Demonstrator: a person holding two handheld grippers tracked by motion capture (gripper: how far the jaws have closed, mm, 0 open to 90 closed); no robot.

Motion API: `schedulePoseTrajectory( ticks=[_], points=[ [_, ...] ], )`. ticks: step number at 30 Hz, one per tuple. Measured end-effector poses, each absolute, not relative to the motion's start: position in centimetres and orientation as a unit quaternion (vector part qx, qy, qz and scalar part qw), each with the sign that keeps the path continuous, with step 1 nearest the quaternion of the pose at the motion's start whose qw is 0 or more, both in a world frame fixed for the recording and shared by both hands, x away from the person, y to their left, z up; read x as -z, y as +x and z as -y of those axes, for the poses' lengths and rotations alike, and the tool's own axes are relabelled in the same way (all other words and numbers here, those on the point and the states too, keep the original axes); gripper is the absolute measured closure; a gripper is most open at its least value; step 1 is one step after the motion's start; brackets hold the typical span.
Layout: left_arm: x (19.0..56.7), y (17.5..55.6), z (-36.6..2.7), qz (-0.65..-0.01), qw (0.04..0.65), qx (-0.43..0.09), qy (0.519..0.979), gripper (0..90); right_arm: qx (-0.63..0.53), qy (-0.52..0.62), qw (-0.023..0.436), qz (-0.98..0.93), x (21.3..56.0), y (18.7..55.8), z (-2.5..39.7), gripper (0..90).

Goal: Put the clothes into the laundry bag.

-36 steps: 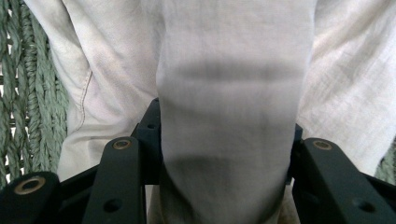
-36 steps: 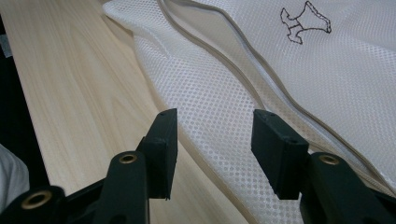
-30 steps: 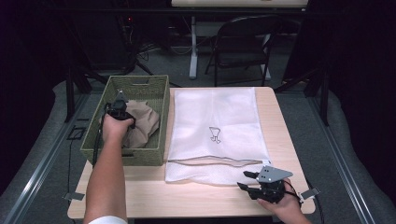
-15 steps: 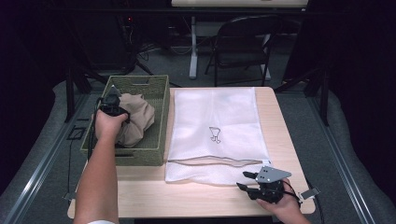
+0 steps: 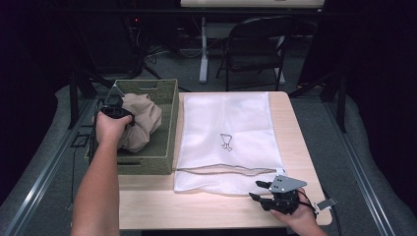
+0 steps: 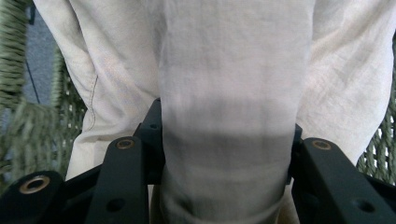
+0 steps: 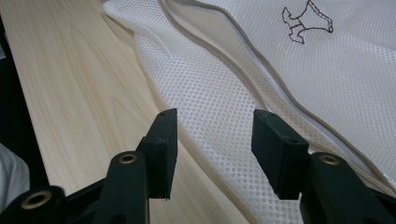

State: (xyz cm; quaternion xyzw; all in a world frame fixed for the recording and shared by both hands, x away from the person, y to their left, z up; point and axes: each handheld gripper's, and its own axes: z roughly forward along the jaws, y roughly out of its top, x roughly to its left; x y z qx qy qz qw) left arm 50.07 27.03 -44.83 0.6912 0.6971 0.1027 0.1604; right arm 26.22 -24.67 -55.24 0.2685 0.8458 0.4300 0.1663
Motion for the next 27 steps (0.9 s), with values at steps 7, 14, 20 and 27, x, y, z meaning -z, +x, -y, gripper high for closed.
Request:
schedulePoseTrajectory(
  ticks=[7, 14, 20, 27],
  points=[
    [43.1, 49.3, -27.3, -0.692, 0.176, -0.111, 0.691, 53.4, -0.433, 0.268, 0.168, -0.844, 55.2, 26.2, 24.6, 51.2],
    [41.4, 48.4, -27.8, -0.687, 0.190, -0.116, 0.692, 53.4, -0.432, 0.266, 0.168, -0.845, 55.1, 26.1, 24.6, 51.7],
    [40.2, 47.5, -28.1, -0.679, 0.198, -0.120, 0.697, 53.4, -0.433, 0.264, 0.170, -0.845, 55.1, 26.1, 24.6, 51.8],
    [39.4, 46.4, -28.5, -0.673, 0.208, -0.118, 0.700, 53.4, -0.431, 0.264, 0.168, -0.846, 55.0, 26.1, 24.5, 52.1]
  ],
)
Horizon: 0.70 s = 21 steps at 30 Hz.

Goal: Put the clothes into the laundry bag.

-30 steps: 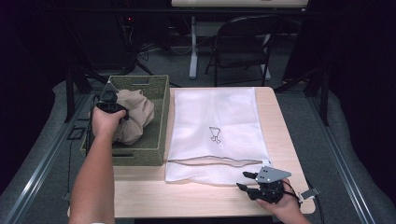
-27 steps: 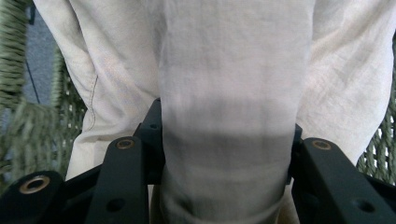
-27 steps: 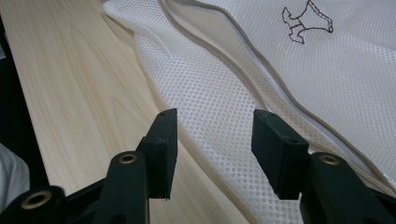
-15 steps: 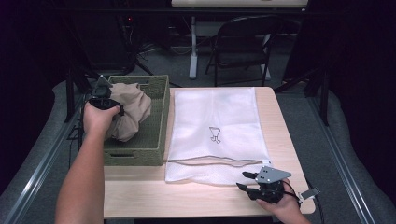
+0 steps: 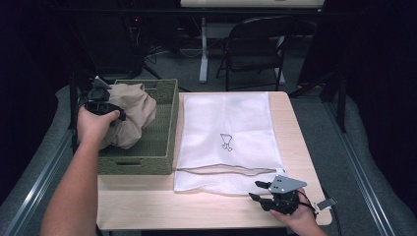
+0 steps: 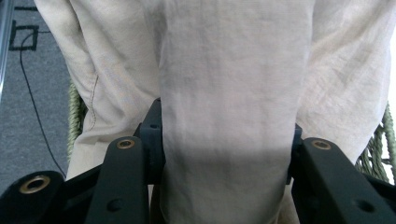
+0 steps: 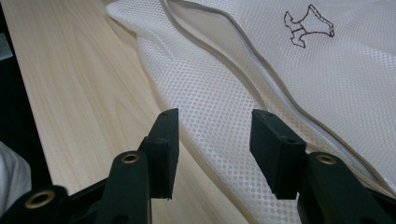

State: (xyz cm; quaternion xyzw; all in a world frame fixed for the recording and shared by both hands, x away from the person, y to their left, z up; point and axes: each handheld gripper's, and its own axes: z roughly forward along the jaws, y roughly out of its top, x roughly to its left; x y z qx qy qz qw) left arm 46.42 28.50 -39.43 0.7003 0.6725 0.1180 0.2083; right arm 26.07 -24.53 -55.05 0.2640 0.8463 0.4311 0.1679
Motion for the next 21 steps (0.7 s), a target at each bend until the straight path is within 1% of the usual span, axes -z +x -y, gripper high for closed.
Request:
schedulePoseTrajectory(
  ticks=[8, 14, 21],
  points=[
    [38.3, 45.0, -28.3, -0.652, 0.215, -0.122, 0.717, 53.5, -0.432, 0.263, 0.170, -0.846, 55.1, 26.0, 24.4, 52.5],
    [37.2, 43.5, -26.9, -0.627, 0.221, -0.132, 0.736, 53.4, -0.431, 0.262, 0.171, -0.847, 55.1, 26.0, 24.3, 53.4],
    [36.4, 42.2, -25.9, -0.603, 0.225, -0.127, 0.754, 53.5, -0.431, 0.260, 0.173, -0.847, 55.2, 26.0, 24.2, 54.3]
  ],
)
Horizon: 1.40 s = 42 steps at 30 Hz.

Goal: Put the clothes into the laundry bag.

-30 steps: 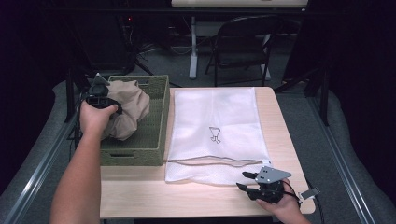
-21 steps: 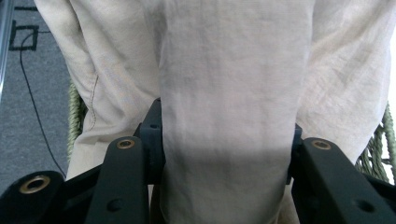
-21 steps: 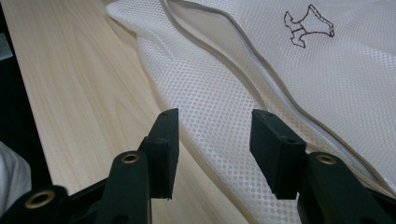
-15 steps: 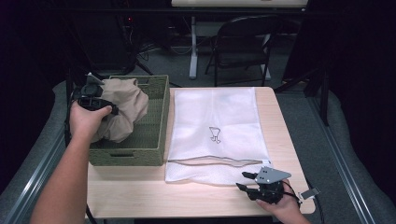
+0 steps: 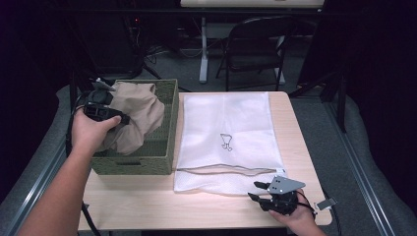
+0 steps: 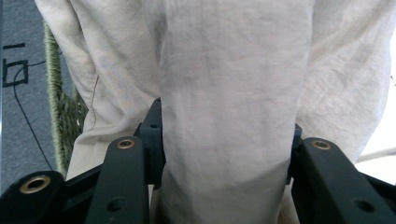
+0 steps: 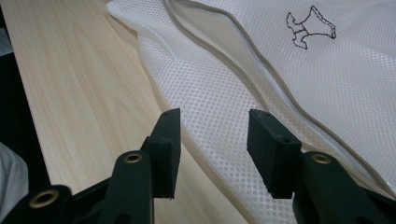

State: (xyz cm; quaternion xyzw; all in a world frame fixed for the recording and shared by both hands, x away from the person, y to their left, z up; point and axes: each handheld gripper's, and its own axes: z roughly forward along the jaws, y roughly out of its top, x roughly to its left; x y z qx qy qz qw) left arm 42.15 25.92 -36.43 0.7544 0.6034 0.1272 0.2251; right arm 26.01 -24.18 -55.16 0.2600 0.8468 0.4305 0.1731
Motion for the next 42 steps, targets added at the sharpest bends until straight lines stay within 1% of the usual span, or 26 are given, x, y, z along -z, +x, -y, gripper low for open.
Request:
schedulePoseTrajectory(
  ticks=[12, 16, 20, 27, 31, 32, 34, 36, 37, 38, 42],
  points=[
    [36.0, 40.8, -25.4, -0.586, 0.232, -0.123, 0.767, 53.6, -0.428, 0.257, 0.182, -0.847, 54.8, 26.1, 24.2, 55.2],
    [35.6, 40.1, -25.2, -0.579, 0.235, -0.124, 0.771, 53.6, -0.426, 0.274, 0.202, -0.838, 53.9, 26.3, 24.3, 57.2],
    [35.4, 39.6, -24.9, -0.569, 0.234, -0.124, 0.778, 53.6, -0.423, 0.277, 0.203, -0.838, 53.3, 26.5, 24.3, 57.4],
    [35.2, 38.7, -23.6, -0.550, 0.237, -0.122, 0.791, 53.6, -0.415, 0.260, 0.194, -0.850, 52.2, 27.6, 23.7, 53.2],
    [35.1, 38.2, -22.8, -0.540, 0.241, -0.119, 0.798, 53.6, -0.407, 0.254, 0.203, -0.854, 51.4, 28.6, 23.2, 51.6],
    [35.0, 38.0, -22.5, -0.534, 0.244, -0.118, 0.801, 53.6, -0.406, 0.254, 0.207, -0.853, 51.1, 29.1, 23.0, 53.2],
    [34.8, 37.6, -22.1, -0.527, 0.245, -0.118, 0.805, 53.6, -0.400, 0.256, 0.201, -0.857, 50.9, 29.5, 22.7, 56.1],
    [34.7, 37.4, -21.9, -0.521, 0.247, -0.118, 0.809, 53.6, -0.386, 0.255, 0.214, -0.860, 50.7, 30.0, 22.4, 60.3],
    [34.7, 37.4, -21.9, -0.521, 0.247, -0.118, 0.809, 53.6, -0.386, 0.255, 0.214, -0.860, 50.7, 30.0, 22.4, 60.3],
    [34.6, 37.1, -21.7, -0.515, 0.248, -0.117, 0.812, 53.6, -0.379, 0.254, 0.217, -0.863, 50.6, 30.5, 22.1, 62.6],
    [34.6, 36.8, -21.2, -0.511, 0.248, -0.116, 0.815, 53.7, -0.370, 0.247, 0.219, -0.868, 50.8, 31.4, 21.5, 62.5]
  ],
)
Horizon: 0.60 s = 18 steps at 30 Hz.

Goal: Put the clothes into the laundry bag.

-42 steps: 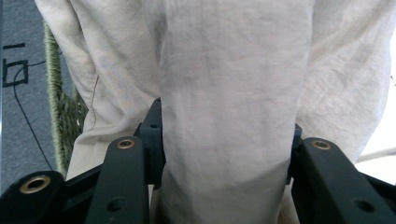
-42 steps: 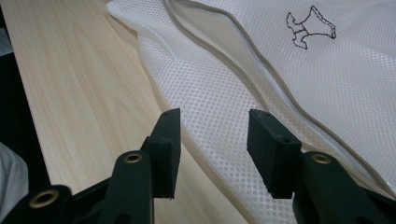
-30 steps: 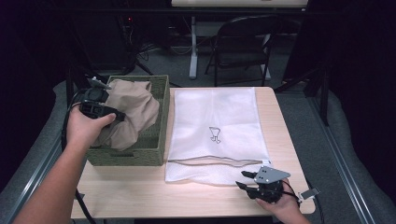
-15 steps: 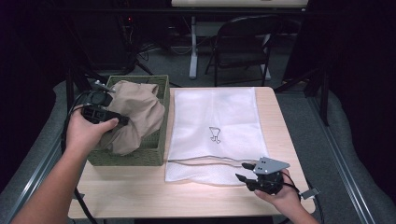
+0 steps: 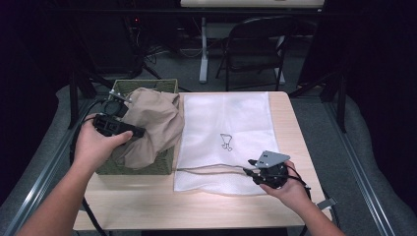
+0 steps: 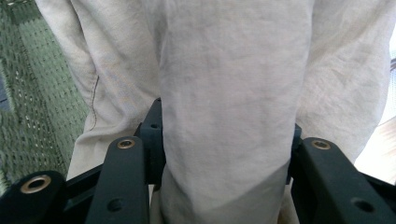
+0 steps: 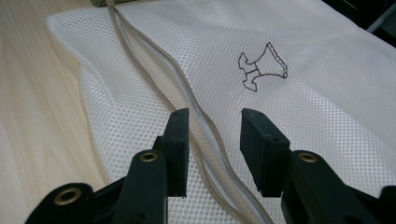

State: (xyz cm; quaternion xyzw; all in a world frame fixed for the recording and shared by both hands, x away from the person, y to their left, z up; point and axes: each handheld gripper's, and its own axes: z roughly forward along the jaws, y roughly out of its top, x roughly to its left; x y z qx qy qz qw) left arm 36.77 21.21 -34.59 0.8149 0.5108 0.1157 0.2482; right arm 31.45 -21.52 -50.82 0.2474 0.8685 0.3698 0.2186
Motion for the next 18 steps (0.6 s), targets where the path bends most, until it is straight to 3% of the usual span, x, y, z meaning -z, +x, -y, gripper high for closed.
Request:
schedulePoseTrajectory(
  ticks=[8, 18],
  points=[
    [34.6, 36.4, -20.6, -0.499, 0.252, -0.112, 0.822, 53.7, -0.338, 0.227, 0.191, -0.893, 52.2, 33.3, 20.6, 69.2],
    [34.6, 36.1, -19.9, -0.491, 0.258, -0.105, 0.825, 53.7, -0.314, 0.223, 0.186, -0.904, 53.5, 35.1, 20.1, 64.0]
  ],
)
